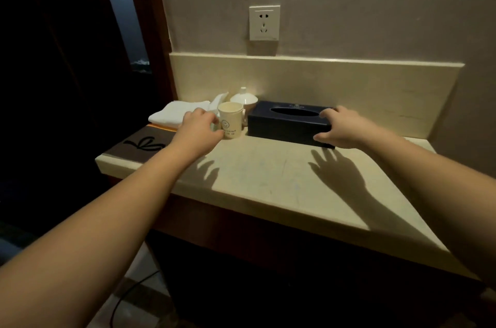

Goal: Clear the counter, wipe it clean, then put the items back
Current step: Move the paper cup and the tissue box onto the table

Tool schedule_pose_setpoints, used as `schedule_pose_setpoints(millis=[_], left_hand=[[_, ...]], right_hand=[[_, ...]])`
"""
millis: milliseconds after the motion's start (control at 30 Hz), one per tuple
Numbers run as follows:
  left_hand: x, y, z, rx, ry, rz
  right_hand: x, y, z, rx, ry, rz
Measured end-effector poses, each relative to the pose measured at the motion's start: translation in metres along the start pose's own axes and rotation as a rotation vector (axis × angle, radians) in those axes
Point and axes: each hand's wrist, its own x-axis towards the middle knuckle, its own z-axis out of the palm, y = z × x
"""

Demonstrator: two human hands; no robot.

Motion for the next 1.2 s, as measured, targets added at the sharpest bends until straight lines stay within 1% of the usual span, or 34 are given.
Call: schedule_pose_setpoints(millis=[167, 267, 333, 467, 633, 800, 1200], left_hand=[[0.054, 0.005, 0.020, 0.138, -0.011, -0.074], [0.075, 0.006, 0.036, 0.164, -0.019, -0.101], [0.084, 0.006, 0.044, 0.160, -0.026, -0.101], [0.094, 0.007, 0.053, 0.171, -0.031, -0.106], [0.100, 0.003, 0.056, 0.201, -0.017, -0.130], [0.102, 0.007, 0.057, 0.219, -0.022, -0.131], [0.071, 0.018, 0.039, 0.061, 0.074, -0.114]], right_hand=[[0.058, 0.021, 0.006, -0.106, -0.164, 0.029], [0.082, 0.028, 0.012, -0.112, -0.283, 0.037], [0.092, 0.031, 0.017, -0.104, -0.322, 0.039], [0.105, 0.034, 0.023, -0.085, -0.319, 0.032], [0.110, 0.032, 0.038, -0.078, -0.301, 0.085], [0.112, 0.036, 0.042, -0.075, -0.285, 0.069], [0.105, 0.035, 0.041, -0.003, -0.207, 0.043]])
